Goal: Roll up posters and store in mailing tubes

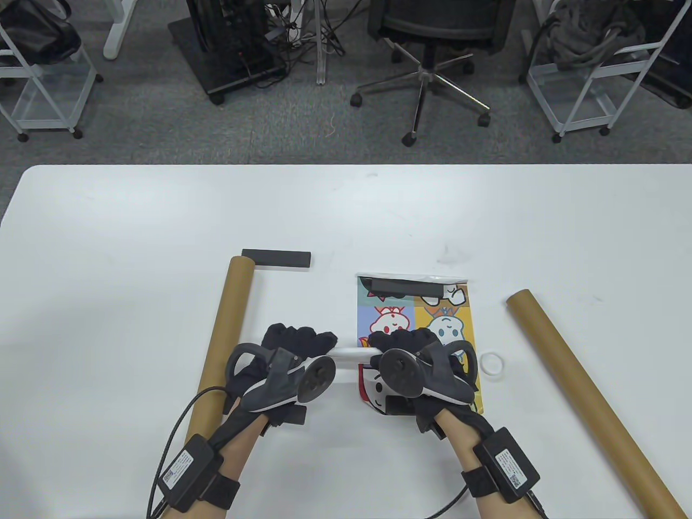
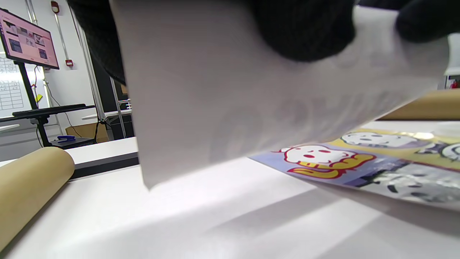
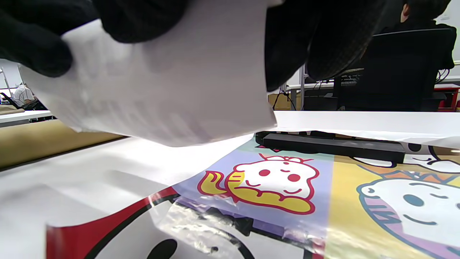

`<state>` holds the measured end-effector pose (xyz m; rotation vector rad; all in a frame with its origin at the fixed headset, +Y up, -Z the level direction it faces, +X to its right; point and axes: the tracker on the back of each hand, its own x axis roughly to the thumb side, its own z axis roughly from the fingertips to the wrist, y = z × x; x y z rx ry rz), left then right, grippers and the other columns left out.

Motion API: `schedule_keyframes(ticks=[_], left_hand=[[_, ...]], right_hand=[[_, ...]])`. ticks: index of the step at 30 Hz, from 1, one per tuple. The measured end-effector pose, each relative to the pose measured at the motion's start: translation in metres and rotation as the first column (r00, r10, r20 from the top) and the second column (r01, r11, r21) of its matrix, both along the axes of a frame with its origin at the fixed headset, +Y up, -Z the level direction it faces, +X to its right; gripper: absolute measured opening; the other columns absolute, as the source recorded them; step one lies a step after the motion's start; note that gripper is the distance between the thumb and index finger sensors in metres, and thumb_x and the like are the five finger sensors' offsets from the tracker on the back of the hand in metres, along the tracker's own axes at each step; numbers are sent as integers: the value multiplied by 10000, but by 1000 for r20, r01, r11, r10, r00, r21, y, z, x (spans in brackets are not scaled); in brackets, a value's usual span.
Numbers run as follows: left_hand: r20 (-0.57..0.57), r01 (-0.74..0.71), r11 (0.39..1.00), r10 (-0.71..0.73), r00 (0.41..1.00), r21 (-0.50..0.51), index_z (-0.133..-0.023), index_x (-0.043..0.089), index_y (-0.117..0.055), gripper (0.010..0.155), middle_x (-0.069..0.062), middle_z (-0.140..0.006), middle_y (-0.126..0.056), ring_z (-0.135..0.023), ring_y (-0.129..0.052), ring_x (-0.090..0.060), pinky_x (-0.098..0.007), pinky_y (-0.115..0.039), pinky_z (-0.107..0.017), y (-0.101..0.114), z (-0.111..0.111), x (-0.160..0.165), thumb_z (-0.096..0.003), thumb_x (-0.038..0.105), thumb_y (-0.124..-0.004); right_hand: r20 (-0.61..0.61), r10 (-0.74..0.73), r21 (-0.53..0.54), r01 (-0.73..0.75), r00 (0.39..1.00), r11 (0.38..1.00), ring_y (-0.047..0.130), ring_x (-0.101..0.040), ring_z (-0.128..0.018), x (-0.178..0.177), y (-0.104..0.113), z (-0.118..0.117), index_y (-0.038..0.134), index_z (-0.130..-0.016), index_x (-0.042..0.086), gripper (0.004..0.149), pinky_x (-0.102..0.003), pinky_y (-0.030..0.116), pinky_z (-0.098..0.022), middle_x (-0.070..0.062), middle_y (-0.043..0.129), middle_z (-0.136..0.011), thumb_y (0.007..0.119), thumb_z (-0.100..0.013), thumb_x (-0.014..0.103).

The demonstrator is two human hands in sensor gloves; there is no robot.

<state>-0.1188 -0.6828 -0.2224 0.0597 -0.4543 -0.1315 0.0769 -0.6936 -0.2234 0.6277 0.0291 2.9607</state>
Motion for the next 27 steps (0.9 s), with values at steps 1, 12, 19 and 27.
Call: schedule_keyframes(ticks=[1,12,19,27], left_hand=[[-1,-4,1000,4,1000,4,-1004,381,-698,507,89,-831,-902,-683,-966,-183,-522,-740,-771,1,0,0,-507,463,-646],[-4,-19,999,19,1000,36,-895,415,-793,433,94,-889,-847,-756,-920,-183,-518,-728,-781,-1,0,-2,-473,505,-758],[0,37,998,-37,999,52,-905,411,-824,455,87,-883,-827,-739,-907,-185,-531,-721,-784,0,1,1,-463,509,-781],[-4,1,999,-1,1000,42,-1013,364,-751,602,100,-834,-889,-722,-975,-157,-515,-745,-776,-1,-1,-3,-435,522,-809]], right_hand=[[-3,-10,-32,9,1000,999,903,-333,-572,1,0,0,670,-982,145,542,-685,664,-647,-64,858,-749,616,-496,380],[0,4,30,-4,1000,1000,909,-305,-573,-1,1,5,736,-912,200,491,-662,684,-646,-32,865,-730,710,-466,404],[8,55,38,-55,998,998,815,-368,-660,-6,-4,4,748,-919,201,506,-708,606,-664,-104,754,-844,716,-459,408],[-24,20,31,-19,1000,999,859,-344,-630,-4,-4,3,699,-968,163,566,-688,635,-663,-69,813,-773,725,-456,403]])
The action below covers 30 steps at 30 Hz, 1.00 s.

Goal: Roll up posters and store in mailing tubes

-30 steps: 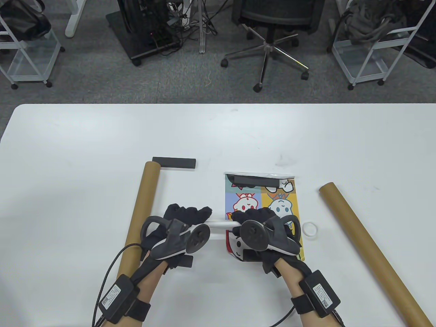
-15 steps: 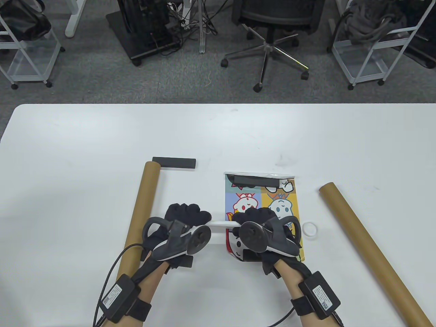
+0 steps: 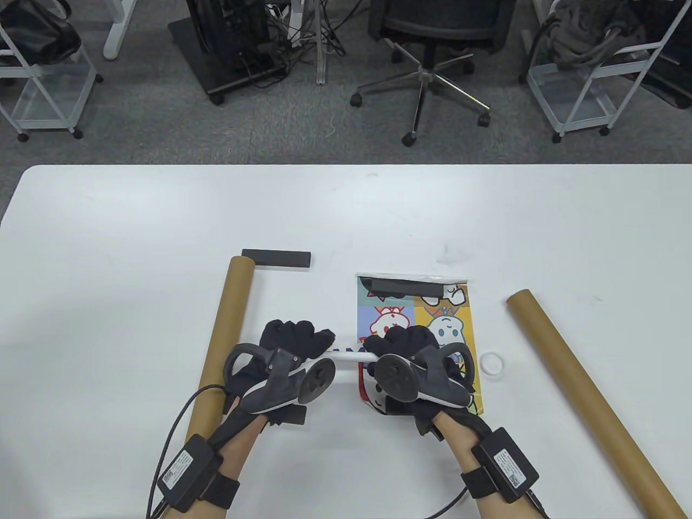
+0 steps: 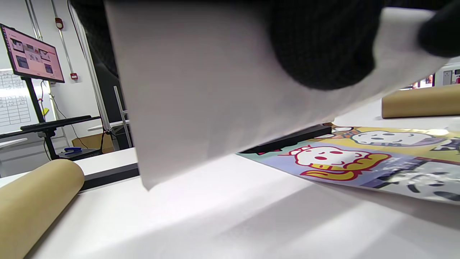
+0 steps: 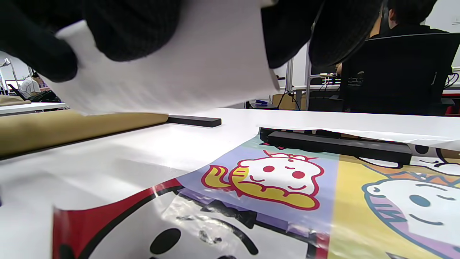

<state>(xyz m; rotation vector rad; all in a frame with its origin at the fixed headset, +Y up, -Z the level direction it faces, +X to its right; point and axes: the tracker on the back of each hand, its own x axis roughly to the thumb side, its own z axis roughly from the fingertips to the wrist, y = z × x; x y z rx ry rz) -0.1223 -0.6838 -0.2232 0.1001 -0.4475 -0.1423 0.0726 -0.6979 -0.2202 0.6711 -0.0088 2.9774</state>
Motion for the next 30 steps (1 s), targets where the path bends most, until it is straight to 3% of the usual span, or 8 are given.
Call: schedule_keyframes(ticks=[9,12,20,22,27,30], left_hand=[[-4,-3,1000,3,1000,-2,-1018,359,-749,625,116,-816,-965,-711,-1047,-146,-499,-769,-767,0,-1,-3,-421,529,-817],[1,1,1000,-1,1000,-2,-984,358,-778,573,115,-827,-965,-728,-1044,-152,-506,-763,-770,1,-2,-2,-434,519,-797],[2,12,1000,-12,1000,17,-1010,350,-708,524,80,-881,-885,-745,-955,-196,-528,-729,-778,4,3,2,-503,478,-670],[2,-1,1000,1,1000,25,-986,358,-723,513,85,-843,-889,-701,-952,-186,-523,-735,-772,4,3,2,-494,502,-691],[-4,30,998,-30,1000,57,-924,397,-766,470,103,-786,-913,-648,-968,-159,-503,-761,-761,4,3,0,-469,516,-746],[-5,10,999,-10,1000,33,-910,406,-796,458,97,-807,-914,-682,-968,-169,-509,-751,-768,1,0,-3,-466,515,-761]], right_hand=[[-3,-8,-11,8,1000,1000,951,-307,-584,0,-2,-3,747,-934,158,561,-609,739,-628,-35,914,-733,738,-438,420],[-18,-24,1,24,1000,1000,973,-300,-572,2,1,-2,762,-926,149,554,-603,756,-617,-31,932,-724,733,-441,415],[2,-64,-45,64,998,997,869,-353,-598,5,1,-2,642,-999,122,547,-687,654,-648,-89,824,-794,614,-514,375],[3,-53,-51,53,999,997,849,-345,-594,5,2,-3,632,-997,126,592,-691,643,-654,-83,803,-791,674,-492,432],[6,-3,28,3,1000,1000,890,-298,-542,-3,2,0,686,-939,160,515,-663,692,-639,-36,842,-732,706,-475,383],[-5,-9,20,9,1000,1000,893,-324,-600,-4,2,0,719,-932,178,501,-668,677,-649,-52,848,-773,717,-473,378]])
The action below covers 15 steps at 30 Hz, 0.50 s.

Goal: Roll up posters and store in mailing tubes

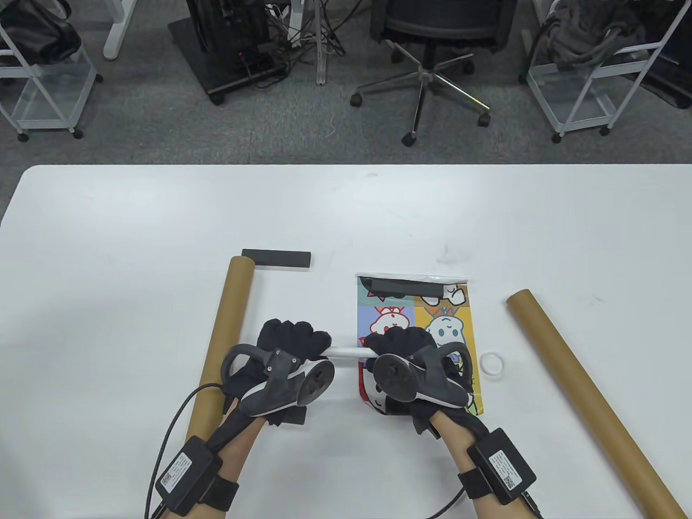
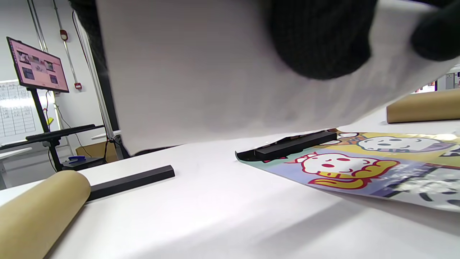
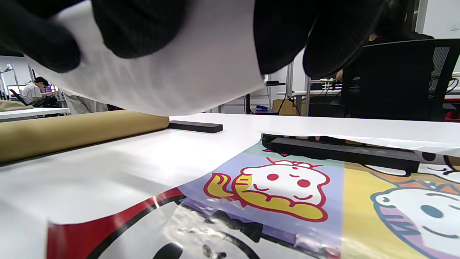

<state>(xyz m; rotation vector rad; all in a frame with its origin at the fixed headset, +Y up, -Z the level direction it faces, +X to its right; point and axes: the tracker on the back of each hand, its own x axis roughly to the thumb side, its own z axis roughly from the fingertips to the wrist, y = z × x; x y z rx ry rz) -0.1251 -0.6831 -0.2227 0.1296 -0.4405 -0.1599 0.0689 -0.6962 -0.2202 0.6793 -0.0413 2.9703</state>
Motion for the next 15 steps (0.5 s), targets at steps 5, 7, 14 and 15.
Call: schedule_keyframes(ticks=[5,7,14,15], left_hand=[[-1,72,997,-72,997,22,-910,416,-815,459,77,-936,-826,-804,-901,-211,-535,-711,-788,0,3,5,-468,527,-764],[3,82,996,-82,997,30,-913,411,-822,465,78,-919,-828,-785,-902,-208,-537,-712,-786,0,4,7,-465,526,-771],[17,42,999,-41,999,-13,-942,380,-821,507,73,-852,-876,-727,-945,-179,-525,-739,-774,-2,3,7,-458,527,-777],[17,32,999,-32,999,-26,-951,375,-813,516,88,-847,-879,-726,-950,-177,-523,-743,-772,-2,3,7,-460,527,-776]], right_hand=[[5,25,18,-25,1000,1000,831,-371,-675,0,1,0,746,-928,197,502,-696,623,-666,-92,773,-867,726,-466,394],[9,28,22,-28,1000,999,826,-361,-658,0,1,0,751,-924,197,505,-697,623,-664,-94,764,-855,730,-460,395],[8,12,16,-12,1000,1000,842,-337,-622,3,5,3,753,-919,178,512,-676,651,-656,-80,788,-782,741,-453,391],[6,6,10,-6,1000,1000,844,-337,-618,4,5,3,755,-918,172,513,-676,651,-657,-81,790,-775,742,-453,389]])
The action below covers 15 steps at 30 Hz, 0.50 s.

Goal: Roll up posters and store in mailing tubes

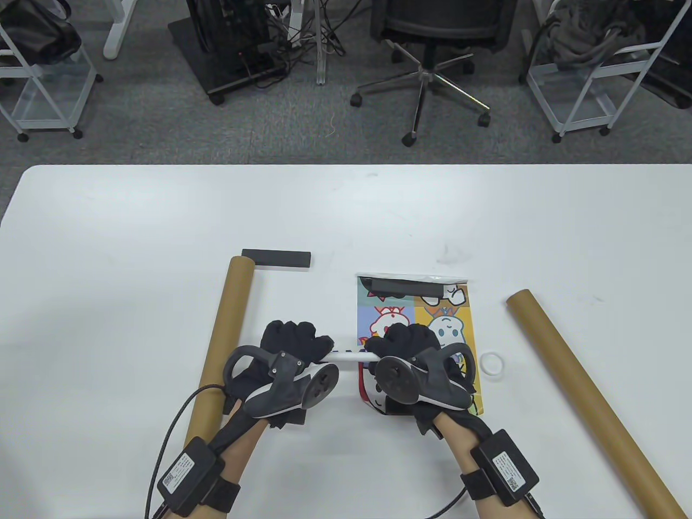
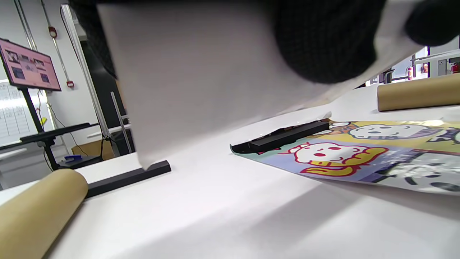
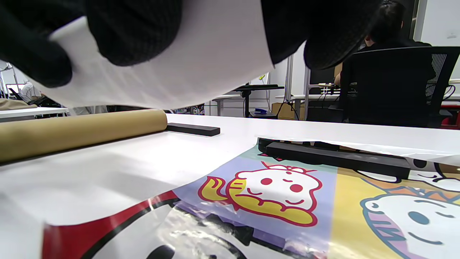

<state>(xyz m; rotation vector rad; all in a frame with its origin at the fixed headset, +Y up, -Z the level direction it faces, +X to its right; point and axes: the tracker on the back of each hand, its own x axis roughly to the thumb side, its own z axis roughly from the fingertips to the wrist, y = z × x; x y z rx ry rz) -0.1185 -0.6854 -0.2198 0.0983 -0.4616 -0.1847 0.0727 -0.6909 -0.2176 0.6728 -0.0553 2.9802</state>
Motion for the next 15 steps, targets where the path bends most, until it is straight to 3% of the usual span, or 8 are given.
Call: schedule_keyframes(ticks=[11,15], left_hand=[[-9,-45,999,45,999,-24,-972,356,-795,553,89,-826,-948,-719,-1020,-165,-513,-759,-766,0,-3,-4,-445,526,-790],[-6,-29,997,28,1000,-67,-962,328,-799,507,82,-835,-946,-716,-1024,-182,-516,-771,-757,0,-2,-2,-486,485,-721]], right_hand=[[4,-12,27,12,1000,1000,963,-277,-610,2,2,-1,708,-961,177,599,-618,710,-652,6,911,-724,771,-416,418],[11,-18,26,17,1000,1000,990,-279,-606,3,3,-1,736,-941,179,568,-590,741,-636,9,938,-727,752,-421,407]])
